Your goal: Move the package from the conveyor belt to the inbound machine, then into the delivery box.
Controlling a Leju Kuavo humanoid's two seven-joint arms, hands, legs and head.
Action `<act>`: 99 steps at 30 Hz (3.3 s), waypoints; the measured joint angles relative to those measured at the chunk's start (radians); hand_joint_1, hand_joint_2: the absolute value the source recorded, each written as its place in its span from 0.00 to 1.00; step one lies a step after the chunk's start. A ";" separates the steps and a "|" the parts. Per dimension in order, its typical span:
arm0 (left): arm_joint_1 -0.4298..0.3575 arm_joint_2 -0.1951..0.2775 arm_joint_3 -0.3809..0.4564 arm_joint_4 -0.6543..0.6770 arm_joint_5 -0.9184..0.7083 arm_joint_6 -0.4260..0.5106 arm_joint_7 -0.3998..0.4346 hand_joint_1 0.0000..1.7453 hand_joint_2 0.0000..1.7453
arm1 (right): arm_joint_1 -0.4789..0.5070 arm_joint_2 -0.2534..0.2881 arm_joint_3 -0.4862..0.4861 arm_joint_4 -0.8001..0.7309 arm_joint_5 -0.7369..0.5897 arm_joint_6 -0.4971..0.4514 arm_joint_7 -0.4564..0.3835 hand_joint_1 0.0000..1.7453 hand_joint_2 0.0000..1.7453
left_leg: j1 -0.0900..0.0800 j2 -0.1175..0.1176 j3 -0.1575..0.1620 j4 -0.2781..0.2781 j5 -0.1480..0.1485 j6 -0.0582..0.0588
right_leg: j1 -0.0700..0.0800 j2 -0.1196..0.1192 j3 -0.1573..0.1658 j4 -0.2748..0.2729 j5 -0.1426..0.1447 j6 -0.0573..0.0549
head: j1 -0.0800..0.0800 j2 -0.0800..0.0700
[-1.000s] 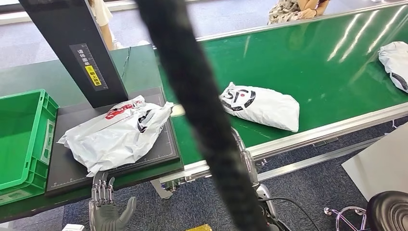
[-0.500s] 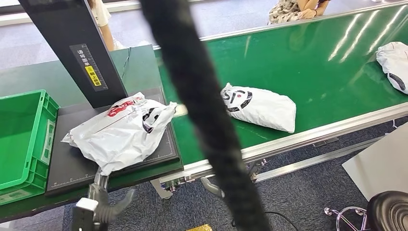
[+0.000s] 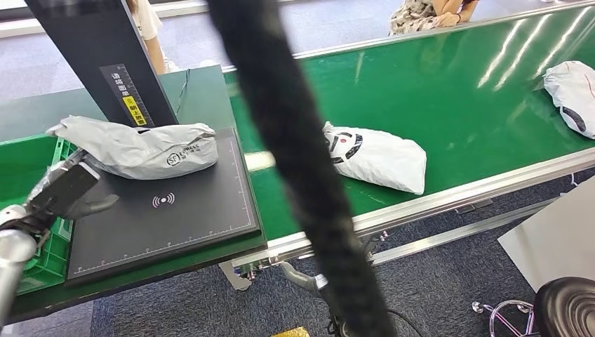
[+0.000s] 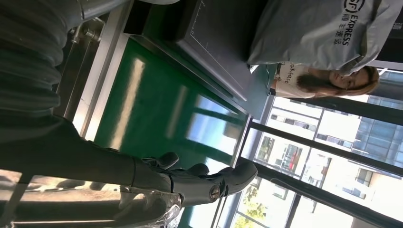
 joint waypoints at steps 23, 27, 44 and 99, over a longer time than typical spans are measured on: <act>-0.217 0.057 -0.051 0.113 0.152 -0.158 0.034 0.00 1.00 | -0.049 0.048 -0.029 0.025 0.000 0.080 0.000 0.00 1.00 | 0.000 0.000 -0.001 0.000 0.000 0.000 | 0.000 0.000 -0.001 0.000 0.000 0.000 | 0.000 0.000; -0.223 0.069 -0.058 0.116 0.152 -0.182 0.041 0.00 1.00 | -0.063 0.051 -0.030 0.035 -0.006 0.094 0.000 0.00 1.00 | 0.000 0.000 -0.001 0.000 0.000 0.000 | 0.000 0.000 -0.001 0.000 0.000 0.000 | 0.000 0.000; -0.658 0.304 -0.572 -0.167 -0.121 -0.465 0.233 0.00 1.00 | -0.082 0.088 -0.049 0.058 -0.021 0.119 0.000 0.00 1.00 | 0.001 0.004 -0.004 0.000 0.000 -0.001 | 0.001 0.003 -0.005 0.001 0.000 0.000 | 0.000 0.000; -0.331 -0.100 -0.487 0.306 0.218 -0.372 0.252 0.00 1.00 | -0.125 0.139 -0.099 0.074 -0.043 0.171 0.000 0.00 1.00 | 0.000 0.001 -0.003 0.000 0.000 -0.001 | 0.000 0.002 -0.003 0.001 0.000 0.000 | 0.000 0.000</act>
